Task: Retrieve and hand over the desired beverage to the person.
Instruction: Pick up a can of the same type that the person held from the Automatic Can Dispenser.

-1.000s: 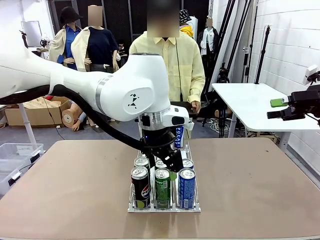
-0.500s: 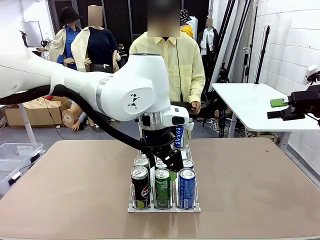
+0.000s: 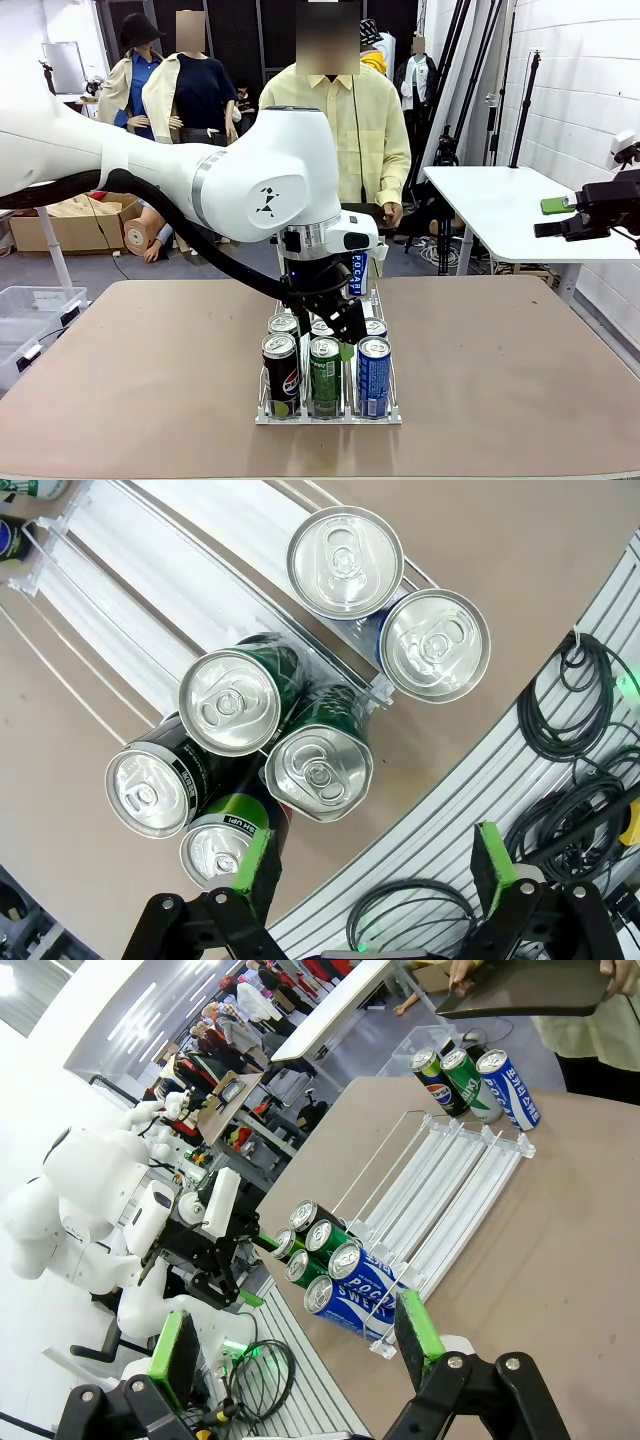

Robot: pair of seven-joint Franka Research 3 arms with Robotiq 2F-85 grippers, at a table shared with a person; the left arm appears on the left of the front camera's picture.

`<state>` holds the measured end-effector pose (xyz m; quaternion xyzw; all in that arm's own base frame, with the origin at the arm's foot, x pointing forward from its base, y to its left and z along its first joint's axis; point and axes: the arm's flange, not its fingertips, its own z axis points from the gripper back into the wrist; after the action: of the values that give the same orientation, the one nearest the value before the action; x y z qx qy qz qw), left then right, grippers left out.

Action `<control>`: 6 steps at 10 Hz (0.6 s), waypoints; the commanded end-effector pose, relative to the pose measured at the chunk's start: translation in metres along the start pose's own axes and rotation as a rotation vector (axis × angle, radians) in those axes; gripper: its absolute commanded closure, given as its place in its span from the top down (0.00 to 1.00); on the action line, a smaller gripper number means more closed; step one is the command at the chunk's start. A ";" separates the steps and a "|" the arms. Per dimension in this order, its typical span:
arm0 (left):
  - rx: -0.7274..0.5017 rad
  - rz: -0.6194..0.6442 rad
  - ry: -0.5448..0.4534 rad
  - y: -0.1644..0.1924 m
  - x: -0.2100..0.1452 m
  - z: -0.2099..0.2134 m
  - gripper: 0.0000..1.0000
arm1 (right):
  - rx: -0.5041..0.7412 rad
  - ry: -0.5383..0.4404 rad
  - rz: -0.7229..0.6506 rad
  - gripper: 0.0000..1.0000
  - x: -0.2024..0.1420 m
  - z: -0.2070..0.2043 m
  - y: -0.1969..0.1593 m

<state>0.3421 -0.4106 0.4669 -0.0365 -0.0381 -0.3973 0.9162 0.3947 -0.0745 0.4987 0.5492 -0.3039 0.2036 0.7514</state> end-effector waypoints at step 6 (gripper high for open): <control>0.002 0.090 0.080 -0.001 0.019 0.004 1.00 | 0.010 -0.009 -0.004 1.00 0.001 0.000 0.001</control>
<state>0.3528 -0.4151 0.4721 -0.0310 -0.0079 -0.3689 0.9289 0.3947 -0.0745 0.4987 0.5492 -0.3039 0.2036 0.7514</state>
